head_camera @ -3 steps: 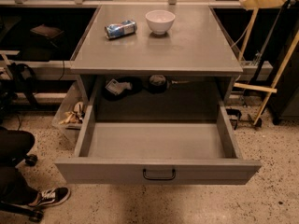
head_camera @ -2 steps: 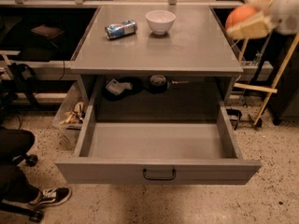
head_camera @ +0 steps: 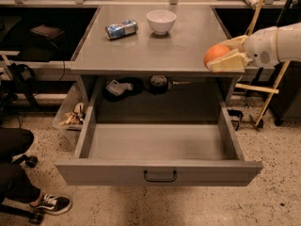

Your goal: Place orange into top drawer

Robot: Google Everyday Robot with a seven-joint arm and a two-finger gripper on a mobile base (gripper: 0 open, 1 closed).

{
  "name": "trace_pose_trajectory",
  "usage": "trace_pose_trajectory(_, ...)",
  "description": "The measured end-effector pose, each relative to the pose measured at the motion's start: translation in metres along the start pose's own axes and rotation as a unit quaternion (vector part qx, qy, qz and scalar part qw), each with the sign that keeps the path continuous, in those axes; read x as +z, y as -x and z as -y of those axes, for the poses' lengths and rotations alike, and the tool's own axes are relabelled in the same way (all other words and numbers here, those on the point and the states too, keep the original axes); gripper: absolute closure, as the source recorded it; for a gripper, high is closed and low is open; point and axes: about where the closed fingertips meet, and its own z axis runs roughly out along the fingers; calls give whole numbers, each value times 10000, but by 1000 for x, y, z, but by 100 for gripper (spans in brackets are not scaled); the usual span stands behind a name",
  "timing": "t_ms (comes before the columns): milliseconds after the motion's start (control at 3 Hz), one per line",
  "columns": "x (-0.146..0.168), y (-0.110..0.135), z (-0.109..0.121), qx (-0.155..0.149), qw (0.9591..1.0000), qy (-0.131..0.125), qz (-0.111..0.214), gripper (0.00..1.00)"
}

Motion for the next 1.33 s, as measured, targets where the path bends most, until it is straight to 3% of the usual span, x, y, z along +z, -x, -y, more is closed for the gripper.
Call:
trace_pose_trajectory(333,48,-30,-13,299,9987,381,169,100)
trace_pose_trajectory(667,107,-72,-49,882,9898,951,584,100)
trace_pose_trajectory(1000,150,-104,-98,1482,9753,1353,921,100)
trace_pose_trajectory(1333,164,-138,-130,1838,9754,1120,484,100)
